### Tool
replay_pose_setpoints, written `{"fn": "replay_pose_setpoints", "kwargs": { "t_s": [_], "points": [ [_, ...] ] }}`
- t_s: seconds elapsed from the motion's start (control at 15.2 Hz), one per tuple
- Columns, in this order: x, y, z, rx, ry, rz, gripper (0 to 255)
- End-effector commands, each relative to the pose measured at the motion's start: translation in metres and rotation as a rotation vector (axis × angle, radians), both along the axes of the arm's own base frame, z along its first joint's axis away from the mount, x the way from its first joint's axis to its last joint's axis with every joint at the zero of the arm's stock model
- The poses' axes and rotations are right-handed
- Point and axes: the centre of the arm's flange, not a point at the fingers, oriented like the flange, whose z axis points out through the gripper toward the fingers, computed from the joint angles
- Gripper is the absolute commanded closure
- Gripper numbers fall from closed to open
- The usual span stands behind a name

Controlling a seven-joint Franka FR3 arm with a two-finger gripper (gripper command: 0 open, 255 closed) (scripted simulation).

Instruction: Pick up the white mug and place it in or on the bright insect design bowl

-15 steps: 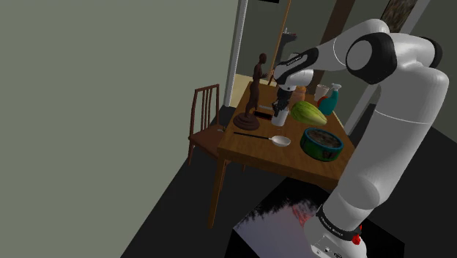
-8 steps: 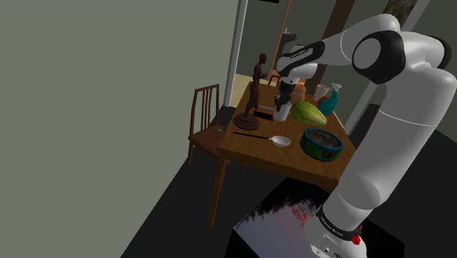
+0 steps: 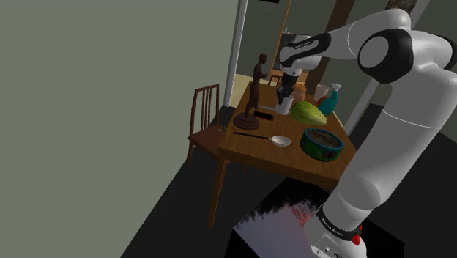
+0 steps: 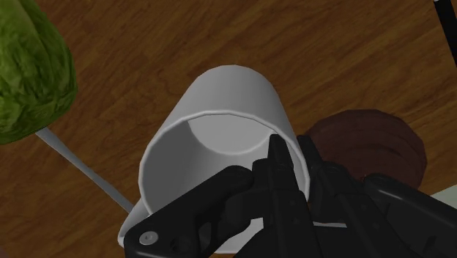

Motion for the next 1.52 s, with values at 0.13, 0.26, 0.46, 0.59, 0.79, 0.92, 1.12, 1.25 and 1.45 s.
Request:
{"fn": "replay_pose_setpoints", "kwargs": {
  "t_s": [0.13, 0.26, 0.46, 0.59, 0.79, 0.92, 1.12, 1.25, 1.45],
  "points": [
    [0.000, 0.000, 0.021, 0.000, 0.000, 0.000, 255],
    [0.000, 0.000, 0.031, 0.000, 0.000, 0.000, 255],
    [0.000, 0.000, 0.047, 0.000, 0.000, 0.000, 255],
    [0.000, 0.000, 0.058, 0.000, 0.000, 0.000, 255],
    [-0.013, -0.001, 0.067, 0.000, 0.000, 0.000, 255],
    [-0.039, -0.002, 0.069, 0.000, 0.000, 0.000, 255],
    [-0.079, -0.003, 0.073, 0.000, 0.000, 0.000, 255],
    [-0.105, -0.004, 0.075, 0.000, 0.000, 0.000, 255],
    [-0.144, -0.006, 0.079, 0.000, 0.000, 0.000, 255]
  ]
}}
